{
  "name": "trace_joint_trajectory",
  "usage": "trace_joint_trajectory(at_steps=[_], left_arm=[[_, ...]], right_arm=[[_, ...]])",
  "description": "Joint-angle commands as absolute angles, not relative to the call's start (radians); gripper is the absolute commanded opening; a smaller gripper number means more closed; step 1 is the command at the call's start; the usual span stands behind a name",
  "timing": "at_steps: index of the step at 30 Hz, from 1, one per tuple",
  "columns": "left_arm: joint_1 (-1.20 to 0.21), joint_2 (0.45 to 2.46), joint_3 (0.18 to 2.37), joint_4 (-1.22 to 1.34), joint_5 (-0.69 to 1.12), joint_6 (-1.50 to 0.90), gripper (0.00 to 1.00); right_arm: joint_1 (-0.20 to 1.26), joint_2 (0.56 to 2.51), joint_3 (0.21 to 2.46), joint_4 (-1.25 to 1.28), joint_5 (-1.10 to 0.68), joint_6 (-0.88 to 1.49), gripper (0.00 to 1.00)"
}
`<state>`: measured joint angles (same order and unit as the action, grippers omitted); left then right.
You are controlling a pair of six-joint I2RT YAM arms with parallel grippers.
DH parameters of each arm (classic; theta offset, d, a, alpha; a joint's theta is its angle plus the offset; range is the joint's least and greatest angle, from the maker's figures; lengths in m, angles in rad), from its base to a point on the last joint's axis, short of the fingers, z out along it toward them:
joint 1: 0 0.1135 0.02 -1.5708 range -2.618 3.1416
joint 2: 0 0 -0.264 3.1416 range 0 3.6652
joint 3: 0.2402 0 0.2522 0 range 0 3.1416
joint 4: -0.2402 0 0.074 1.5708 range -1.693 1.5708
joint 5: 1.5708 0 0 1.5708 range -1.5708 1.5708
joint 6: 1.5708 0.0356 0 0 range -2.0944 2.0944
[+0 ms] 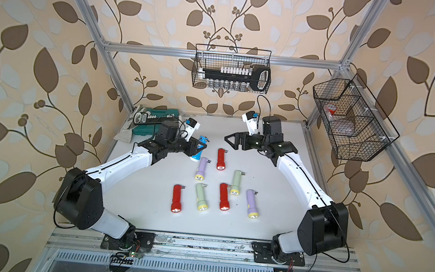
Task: Close the plug at the bottom of the flashlight
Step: Close the plug of the flashlight.
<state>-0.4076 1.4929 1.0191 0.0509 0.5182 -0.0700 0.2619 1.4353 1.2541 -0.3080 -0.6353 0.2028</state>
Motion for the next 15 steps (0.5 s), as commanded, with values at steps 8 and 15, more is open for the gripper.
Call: trace_joint_trajectory(at_steps=[8,15], left_arm=[[-0.476,1.356,0.705,0.728,0.706,-0.091,0.00],[-0.499,1.254,0.569,0.834,0.852,-0.040,0.00]], right_arm=[[0.380,1.345,1.126,-0.189,-0.884,0.162,0.98],[0.451,1.301,1.091,-0.257,-0.957,0.142,0.98]])
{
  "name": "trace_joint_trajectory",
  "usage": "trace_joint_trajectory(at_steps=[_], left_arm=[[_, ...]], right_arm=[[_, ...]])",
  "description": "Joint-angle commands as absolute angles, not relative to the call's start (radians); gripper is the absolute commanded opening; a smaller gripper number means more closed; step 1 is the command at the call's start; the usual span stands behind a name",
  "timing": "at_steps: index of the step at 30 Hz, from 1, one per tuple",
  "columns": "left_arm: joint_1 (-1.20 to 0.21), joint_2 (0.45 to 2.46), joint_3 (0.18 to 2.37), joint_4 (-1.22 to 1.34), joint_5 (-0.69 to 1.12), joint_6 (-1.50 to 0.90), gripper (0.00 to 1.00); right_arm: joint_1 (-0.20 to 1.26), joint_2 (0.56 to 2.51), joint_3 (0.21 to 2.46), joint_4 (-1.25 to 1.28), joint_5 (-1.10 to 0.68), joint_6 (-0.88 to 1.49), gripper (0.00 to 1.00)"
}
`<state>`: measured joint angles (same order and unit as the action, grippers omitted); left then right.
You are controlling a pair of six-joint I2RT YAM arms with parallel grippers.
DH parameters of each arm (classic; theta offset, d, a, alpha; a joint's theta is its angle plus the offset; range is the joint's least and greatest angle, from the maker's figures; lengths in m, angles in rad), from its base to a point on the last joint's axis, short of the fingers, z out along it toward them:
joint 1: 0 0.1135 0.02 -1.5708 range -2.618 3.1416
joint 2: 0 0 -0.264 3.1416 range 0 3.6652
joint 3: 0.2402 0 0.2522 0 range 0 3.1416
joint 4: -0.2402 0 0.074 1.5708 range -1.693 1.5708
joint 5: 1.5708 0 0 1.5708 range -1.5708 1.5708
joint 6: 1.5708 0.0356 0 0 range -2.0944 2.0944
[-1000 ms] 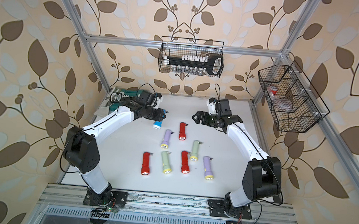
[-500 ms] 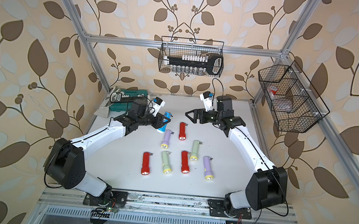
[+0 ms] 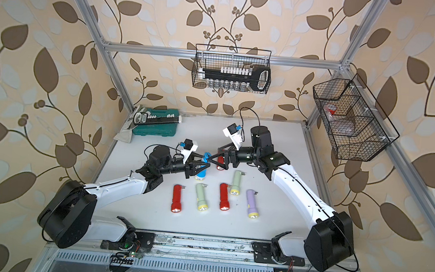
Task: Close the plug at the bottom of the flashlight
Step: Close the plug of the flashlight.
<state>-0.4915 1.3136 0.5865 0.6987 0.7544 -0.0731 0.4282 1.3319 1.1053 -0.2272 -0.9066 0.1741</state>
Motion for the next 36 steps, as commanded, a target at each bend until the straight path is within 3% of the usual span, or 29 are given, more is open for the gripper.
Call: trace_joint_trajectory(at_steps=[1,14,26,36], left_arm=[[-0.504,1.232,0.556,0.822,0.860,-0.032,0.00],[-0.617,1.016,0.435,0.757,0.807,0.000,0.00],[-0.631,1.057,0.446,0.793,0.881,-0.019,0.00],[-0.631,1.051,0.455,0.795,0.899,-0.028,0.00]], right_arm=[[0.460,1.295,1.088,-0.269,-0.946,0.140,0.98],[0.560,1.317,1.128,-0.313,-1.049,0.140,0.95],[0.563,1.271,1.130,-0.315,-1.094,0.129,0.71],[0.567,1.276,1.099,-0.298,-1.106,0.128,0.59]])
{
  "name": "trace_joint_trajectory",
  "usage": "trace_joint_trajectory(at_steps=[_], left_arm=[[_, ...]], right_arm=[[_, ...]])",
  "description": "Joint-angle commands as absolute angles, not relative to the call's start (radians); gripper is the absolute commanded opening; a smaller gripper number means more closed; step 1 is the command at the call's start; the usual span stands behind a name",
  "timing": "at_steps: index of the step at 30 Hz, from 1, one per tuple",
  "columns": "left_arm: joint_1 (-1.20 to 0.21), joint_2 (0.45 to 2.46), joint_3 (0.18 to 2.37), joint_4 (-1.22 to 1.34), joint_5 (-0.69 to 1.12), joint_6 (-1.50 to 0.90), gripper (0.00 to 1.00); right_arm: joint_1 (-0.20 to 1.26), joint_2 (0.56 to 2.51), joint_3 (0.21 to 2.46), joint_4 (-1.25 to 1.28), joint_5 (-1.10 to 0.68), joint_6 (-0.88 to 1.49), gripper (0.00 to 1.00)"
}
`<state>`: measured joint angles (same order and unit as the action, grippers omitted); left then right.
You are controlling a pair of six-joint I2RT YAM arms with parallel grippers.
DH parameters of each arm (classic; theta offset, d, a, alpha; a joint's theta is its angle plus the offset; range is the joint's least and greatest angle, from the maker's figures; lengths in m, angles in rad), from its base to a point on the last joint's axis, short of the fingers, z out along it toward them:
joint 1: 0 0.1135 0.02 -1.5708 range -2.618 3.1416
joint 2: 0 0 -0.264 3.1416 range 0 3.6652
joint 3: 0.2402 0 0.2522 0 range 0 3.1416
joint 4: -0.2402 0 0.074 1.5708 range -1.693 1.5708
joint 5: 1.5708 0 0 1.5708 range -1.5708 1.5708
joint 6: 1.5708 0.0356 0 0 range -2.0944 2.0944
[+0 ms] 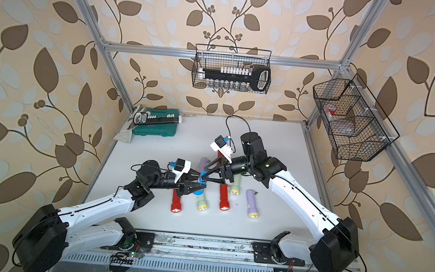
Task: Close the plug at the bottom of the flashlight
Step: Close the plug of the flashlight.
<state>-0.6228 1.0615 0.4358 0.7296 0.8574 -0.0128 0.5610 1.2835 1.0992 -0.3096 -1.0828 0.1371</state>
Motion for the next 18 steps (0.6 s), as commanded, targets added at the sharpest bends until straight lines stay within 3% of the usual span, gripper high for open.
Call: trace_joint_trajectory(at_steps=[1,8,18], left_arm=[[-0.631,1.059,0.460,0.800,0.908,-0.034,0.00],[-0.631,1.074,0.476,0.830,0.933,-0.060,0.00],[-0.631,1.054,0.481,0.824,0.931,-0.064,0.00]], right_arm=[[0.567,1.276,1.096,-0.296,-1.106,0.127,0.57],[0.566,1.271,1.080,-0.295,-1.104,0.121,0.50],[0.567,1.277,1.055,-0.285,-1.083,0.129,0.50]])
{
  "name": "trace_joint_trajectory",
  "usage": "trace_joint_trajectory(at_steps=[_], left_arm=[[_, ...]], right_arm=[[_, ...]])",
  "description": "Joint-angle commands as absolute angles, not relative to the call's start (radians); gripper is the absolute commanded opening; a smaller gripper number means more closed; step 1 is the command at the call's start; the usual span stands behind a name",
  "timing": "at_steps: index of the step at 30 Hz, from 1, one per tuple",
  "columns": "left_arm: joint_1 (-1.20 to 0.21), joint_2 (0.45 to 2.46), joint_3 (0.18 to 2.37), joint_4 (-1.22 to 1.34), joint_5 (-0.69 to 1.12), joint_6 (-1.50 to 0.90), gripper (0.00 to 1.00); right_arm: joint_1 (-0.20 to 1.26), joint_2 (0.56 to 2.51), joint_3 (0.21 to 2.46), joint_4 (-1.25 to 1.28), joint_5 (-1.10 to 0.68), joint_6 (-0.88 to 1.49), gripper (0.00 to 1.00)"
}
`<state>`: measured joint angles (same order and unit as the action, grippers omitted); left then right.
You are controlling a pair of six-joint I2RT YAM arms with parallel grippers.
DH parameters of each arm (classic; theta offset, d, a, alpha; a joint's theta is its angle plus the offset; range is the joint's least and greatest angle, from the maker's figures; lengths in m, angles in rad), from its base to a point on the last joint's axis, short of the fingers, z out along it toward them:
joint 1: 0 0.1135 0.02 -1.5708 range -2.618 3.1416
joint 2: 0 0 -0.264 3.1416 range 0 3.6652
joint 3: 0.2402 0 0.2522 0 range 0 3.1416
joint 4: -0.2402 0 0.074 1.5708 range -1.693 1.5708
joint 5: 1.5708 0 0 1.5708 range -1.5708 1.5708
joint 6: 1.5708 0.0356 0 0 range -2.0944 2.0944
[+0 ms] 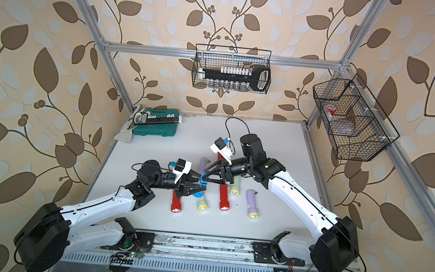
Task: Close the plug at the bottom of the flashlight
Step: Close the plug of the flashlight.
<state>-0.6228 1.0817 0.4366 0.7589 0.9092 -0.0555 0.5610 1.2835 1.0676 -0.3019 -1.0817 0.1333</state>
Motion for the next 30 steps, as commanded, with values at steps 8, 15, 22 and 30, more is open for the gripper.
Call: trace_joint_trajectory(at_steps=[8,15,22,30], left_arm=[[-0.632,1.059,0.470,0.828,0.917,-0.058,0.00],[-0.631,1.054,0.463,0.821,0.885,-0.051,0.00],[-0.631,1.042,0.462,0.813,0.870,-0.046,0.00],[-0.631,1.041,0.461,0.824,0.891,-0.051,0.00]], right_arm=[[0.567,1.291,1.052,-0.279,-1.092,0.135,0.44],[0.568,1.287,1.028,-0.260,-1.084,0.143,0.49],[0.568,1.302,1.013,-0.236,-1.088,0.160,0.48],[0.562,1.294,1.008,-0.221,-1.078,0.167,0.46]])
